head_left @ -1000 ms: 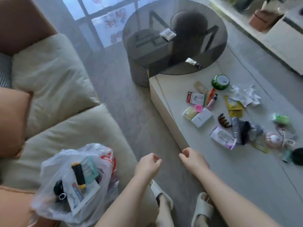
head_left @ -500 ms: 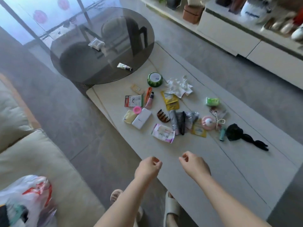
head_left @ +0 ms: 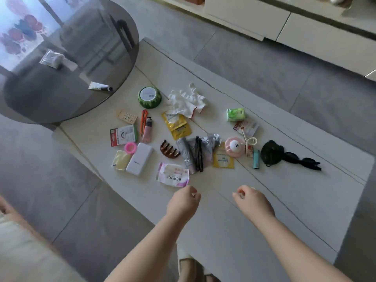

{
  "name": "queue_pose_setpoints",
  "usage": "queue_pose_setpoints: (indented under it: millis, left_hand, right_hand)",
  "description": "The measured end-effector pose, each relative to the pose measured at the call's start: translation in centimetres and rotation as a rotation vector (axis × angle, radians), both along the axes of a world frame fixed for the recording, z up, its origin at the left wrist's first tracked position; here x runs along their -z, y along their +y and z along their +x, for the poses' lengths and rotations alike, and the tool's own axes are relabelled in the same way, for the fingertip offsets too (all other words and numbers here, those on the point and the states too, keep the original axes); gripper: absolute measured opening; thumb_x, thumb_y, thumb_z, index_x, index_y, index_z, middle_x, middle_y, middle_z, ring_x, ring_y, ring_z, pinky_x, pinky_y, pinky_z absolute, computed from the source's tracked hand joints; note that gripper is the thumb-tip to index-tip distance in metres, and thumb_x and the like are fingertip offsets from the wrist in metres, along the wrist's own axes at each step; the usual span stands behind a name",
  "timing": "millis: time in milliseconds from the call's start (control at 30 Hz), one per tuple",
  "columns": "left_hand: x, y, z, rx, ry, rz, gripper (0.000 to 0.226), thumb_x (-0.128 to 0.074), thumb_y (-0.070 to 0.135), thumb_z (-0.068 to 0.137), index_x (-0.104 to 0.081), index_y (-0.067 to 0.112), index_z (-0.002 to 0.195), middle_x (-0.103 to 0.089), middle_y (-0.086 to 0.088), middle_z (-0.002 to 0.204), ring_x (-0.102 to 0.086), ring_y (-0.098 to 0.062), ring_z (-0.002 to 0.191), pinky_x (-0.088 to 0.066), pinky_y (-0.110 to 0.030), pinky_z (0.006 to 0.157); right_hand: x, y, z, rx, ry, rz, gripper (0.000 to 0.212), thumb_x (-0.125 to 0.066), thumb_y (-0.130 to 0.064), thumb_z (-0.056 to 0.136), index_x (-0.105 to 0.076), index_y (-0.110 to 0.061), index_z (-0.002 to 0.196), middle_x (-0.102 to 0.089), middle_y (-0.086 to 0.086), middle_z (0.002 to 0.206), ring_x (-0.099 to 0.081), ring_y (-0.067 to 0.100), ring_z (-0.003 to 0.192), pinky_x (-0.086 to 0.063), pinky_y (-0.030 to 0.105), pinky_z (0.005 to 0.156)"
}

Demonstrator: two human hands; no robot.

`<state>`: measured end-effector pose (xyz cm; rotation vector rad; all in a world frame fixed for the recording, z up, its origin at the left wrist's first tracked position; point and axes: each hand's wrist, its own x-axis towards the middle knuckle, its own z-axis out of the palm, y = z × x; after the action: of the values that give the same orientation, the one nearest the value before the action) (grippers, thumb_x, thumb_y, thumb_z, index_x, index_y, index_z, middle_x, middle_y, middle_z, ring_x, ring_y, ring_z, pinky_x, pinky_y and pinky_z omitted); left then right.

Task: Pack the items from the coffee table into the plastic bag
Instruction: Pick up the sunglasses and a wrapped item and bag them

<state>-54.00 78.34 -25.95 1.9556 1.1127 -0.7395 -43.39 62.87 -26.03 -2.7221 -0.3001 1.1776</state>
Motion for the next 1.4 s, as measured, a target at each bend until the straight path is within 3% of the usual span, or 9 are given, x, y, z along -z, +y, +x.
queue_pose_setpoints:
  millis: [300,467,700,867,1000,1133,1233,1300,1400]
  left_hand:
    - [8.3,6.6,6.9,-0.131,-0.039,0.054,0.042,-0.045,0.024,0.095,-0.043,0.013,0.135,-0.057,-0.010,0.131,-0.053,-0.027,0.121,-0.042,-0.030,0.093]
    - [12.3,7.8,9.1,-0.248,-0.050,0.078,0.030,-0.052,0.022,0.092,-0.042,0.010,0.118,-0.058,-0.013,0.121,-0.057,-0.030,0.109,-0.048,-0.038,0.088]
    - [14.1,7.8,9.9,-0.278,0.007,0.195,0.044,-0.062,0.037,0.086,-0.035,0.012,0.110,-0.064,-0.007,0.109,-0.061,-0.031,0.106,-0.046,-0.037,0.076]
    - [14.3,7.8,9.7,-0.423,-0.034,0.083,0.040,-0.064,0.028,0.079,-0.036,0.013,0.103,-0.057,-0.001,0.093,-0.061,-0.026,0.093,-0.049,-0.035,0.074]
    - [12.8,7.5,9.3,-0.443,-0.079,0.018,0.030,-0.059,0.038,0.073,-0.058,0.013,0.090,-0.063,-0.002,0.078,-0.062,-0.022,0.075,-0.046,-0.029,0.060]
    - [8.9,7.9,8.4,-0.585,-0.159,-0.036,0.016,-0.058,0.032,0.075,-0.057,0.017,0.071,-0.057,0.002,0.063,-0.054,-0.017,0.059,-0.035,-0.024,0.050]
    - [5.1,8.7,7.0,-0.717,-0.241,-0.095,0.011,-0.060,0.026,0.075,-0.055,0.017,0.073,-0.055,0.003,0.062,-0.052,-0.015,0.059,-0.039,-0.025,0.052]
    - [1.9,9.2,5.9,-0.791,-0.289,-0.115,0.014,-0.062,0.029,0.068,-0.057,0.019,0.076,-0.061,0.002,0.069,-0.059,-0.019,0.068,-0.050,-0.032,0.063]
    - [-2.8,9.5,3.7,-0.877,-0.358,-0.132,0.019,-0.066,0.024,0.068,-0.055,0.018,0.082,-0.062,-0.004,0.080,-0.058,-0.020,0.071,-0.048,-0.030,0.065]
  right_hand:
    - [7.9,9.9,2.9,-0.040,0.011,0.057,0.040,-0.045,-0.033,0.094,-0.043,-0.016,0.131,-0.050,0.008,0.135,-0.050,0.030,0.119,-0.046,0.037,0.089]
    - [11.5,14.3,3.6,-0.053,-0.046,0.069,0.039,-0.049,-0.032,0.094,-0.040,-0.013,0.126,-0.049,0.010,0.132,-0.050,0.032,0.119,-0.046,0.038,0.087]
    - [14.0,16.2,3.1,-0.008,-0.104,-0.031,0.038,-0.046,-0.039,0.095,-0.043,-0.010,0.120,-0.051,0.009,0.128,-0.055,0.029,0.116,-0.048,0.037,0.082]
    - [13.7,16.3,3.6,0.005,-0.074,-0.037,0.025,-0.049,-0.024,0.094,-0.047,-0.008,0.113,-0.058,0.011,0.122,-0.058,0.031,0.113,-0.048,0.036,0.082]
    - [11.4,15.5,4.0,0.004,-0.109,-0.048,0.022,-0.047,-0.017,0.090,-0.051,-0.007,0.109,-0.062,0.013,0.117,-0.060,0.032,0.109,-0.048,0.036,0.080]
    - [7.9,14.4,4.2,-0.009,-0.147,0.000,0.025,-0.049,-0.016,0.088,-0.051,-0.007,0.112,-0.063,0.014,0.115,-0.060,0.032,0.106,-0.048,0.034,0.077]
    - [4.2,13.8,4.0,-0.060,-0.140,0.084,0.029,-0.047,-0.014,0.088,-0.049,-0.008,0.116,-0.062,0.016,0.113,-0.059,0.033,0.103,-0.047,0.035,0.074]
    - [1.3,13.6,3.6,-0.117,-0.138,0.151,0.029,-0.047,-0.015,0.089,-0.049,-0.008,0.117,-0.061,0.016,0.114,-0.057,0.032,0.104,-0.046,0.035,0.075]
    - [-3.5,13.8,2.4,-0.178,-0.134,0.262,0.026,-0.048,-0.015,0.088,-0.050,-0.009,0.113,-0.062,0.014,0.111,-0.056,0.031,0.101,-0.042,0.033,0.072]
